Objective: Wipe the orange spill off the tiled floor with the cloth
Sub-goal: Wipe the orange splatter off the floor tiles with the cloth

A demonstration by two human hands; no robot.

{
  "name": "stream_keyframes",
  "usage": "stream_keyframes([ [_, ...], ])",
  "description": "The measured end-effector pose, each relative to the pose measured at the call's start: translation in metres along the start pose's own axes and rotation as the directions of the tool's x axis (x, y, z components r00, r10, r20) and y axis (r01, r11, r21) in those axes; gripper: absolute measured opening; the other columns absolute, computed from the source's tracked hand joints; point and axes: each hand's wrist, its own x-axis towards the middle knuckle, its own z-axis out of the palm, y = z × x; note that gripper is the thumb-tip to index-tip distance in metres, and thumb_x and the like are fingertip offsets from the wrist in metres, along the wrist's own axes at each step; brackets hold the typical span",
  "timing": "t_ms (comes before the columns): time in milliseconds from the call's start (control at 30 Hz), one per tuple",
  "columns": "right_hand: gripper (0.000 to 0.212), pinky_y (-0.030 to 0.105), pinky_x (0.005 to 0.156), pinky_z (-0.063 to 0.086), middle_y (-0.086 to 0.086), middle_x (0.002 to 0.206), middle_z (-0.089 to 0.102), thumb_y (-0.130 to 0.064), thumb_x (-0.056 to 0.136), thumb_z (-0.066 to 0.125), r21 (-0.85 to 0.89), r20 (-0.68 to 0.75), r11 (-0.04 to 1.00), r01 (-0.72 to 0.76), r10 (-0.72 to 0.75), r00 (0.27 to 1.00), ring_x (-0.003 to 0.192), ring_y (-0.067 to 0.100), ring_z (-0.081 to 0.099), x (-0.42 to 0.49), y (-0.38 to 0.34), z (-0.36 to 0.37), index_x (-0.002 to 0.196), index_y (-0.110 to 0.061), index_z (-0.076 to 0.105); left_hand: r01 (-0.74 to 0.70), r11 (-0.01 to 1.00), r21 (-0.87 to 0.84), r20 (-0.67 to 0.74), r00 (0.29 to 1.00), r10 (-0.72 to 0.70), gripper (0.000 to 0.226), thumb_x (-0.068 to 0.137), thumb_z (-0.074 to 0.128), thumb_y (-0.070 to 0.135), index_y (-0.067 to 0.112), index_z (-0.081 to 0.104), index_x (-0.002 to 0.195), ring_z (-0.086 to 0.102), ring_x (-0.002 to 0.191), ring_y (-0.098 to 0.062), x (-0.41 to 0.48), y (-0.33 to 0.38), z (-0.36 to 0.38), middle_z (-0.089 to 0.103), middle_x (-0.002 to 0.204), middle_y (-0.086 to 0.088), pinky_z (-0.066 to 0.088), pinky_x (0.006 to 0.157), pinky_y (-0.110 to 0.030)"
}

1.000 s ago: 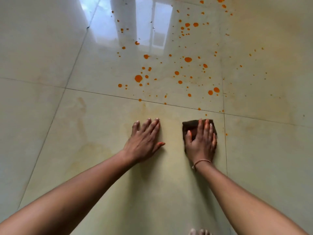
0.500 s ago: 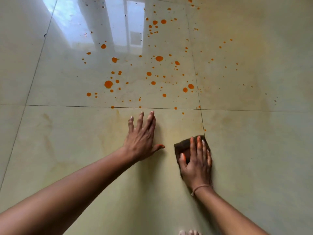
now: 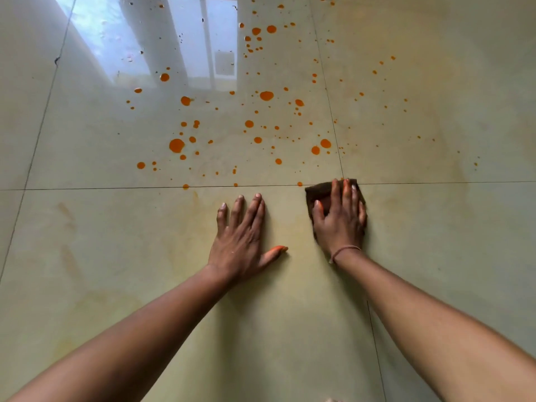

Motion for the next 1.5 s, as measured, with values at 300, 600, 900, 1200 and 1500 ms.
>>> stream_keyframes([
  [300,0.069,0.04,0.121,0.002,0.003,0.163,0.007,-0.05,0.095,0.034,-0.04,0.069,0.978,0.207,-0.204,0.977,0.15,0.018,0.001,-0.001,-0.023,0.007,0.155,-0.024,0.011,-0.011,0.999,-0.042,-0.013,1.0,0.011,0.096,0.083,0.028,0.074,0.006,0.019,0.151,0.014,0.144,-0.034,0.0,-0.002,-0.002,0.018,0.159,-0.007,0.013,0.114,-0.056],
  [600,0.071,0.038,0.119,-0.003,0.003,0.163,0.006,-0.054,0.091,0.024,-0.044,0.109,0.946,0.322,-0.316,0.942,0.15,0.019,0.001,-0.025,-0.018,0.006,0.155,-0.024,0.012,-0.009,1.0,-0.016,0.071,0.997,0.01,0.096,0.084,0.014,0.075,0.009,0.002,0.153,-0.004,0.147,-0.033,0.0,-0.001,-0.007,0.0,0.161,-0.006,0.0,0.115,-0.055],
  [900,0.073,0.038,0.121,0.004,0.0,0.163,-0.001,-0.057,0.093,0.027,-0.115,0.397,0.532,0.839,-0.749,0.53,0.15,0.017,-0.002,0.004,0.052,-0.019,0.155,-0.027,0.003,-0.047,0.997,-0.066,0.201,0.978,0.06,0.114,0.076,0.028,0.084,0.01,-0.022,0.147,-0.025,0.142,-0.031,0.008,-0.007,-0.023,-0.025,0.157,-0.006,-0.01,0.115,-0.054],
  [1200,0.075,0.043,0.12,0.012,0.006,0.162,0.016,-0.054,0.088,0.028,-0.011,0.14,0.926,0.378,-0.373,0.917,0.149,0.021,0.011,-0.005,0.064,-0.019,0.153,-0.017,0.023,0.114,0.99,-0.078,0.419,0.905,-0.071,0.139,0.062,0.077,0.06,0.007,-0.018,0.148,-0.017,0.144,-0.038,0.037,0.026,-0.055,-0.025,0.157,-0.005,0.012,0.114,-0.062],
  [1500,0.075,0.043,0.12,0.01,0.005,0.162,0.011,-0.053,0.089,0.029,-0.005,0.119,0.947,0.322,-0.319,0.94,0.15,0.022,0.009,0.009,0.058,-0.02,0.155,-0.018,0.016,0.198,0.973,-0.115,0.458,0.88,-0.125,0.137,0.06,0.084,0.046,0.011,-0.013,0.15,-0.015,0.144,-0.036,0.043,0.032,-0.062,-0.024,0.157,-0.003,0.014,0.115,-0.06],
])
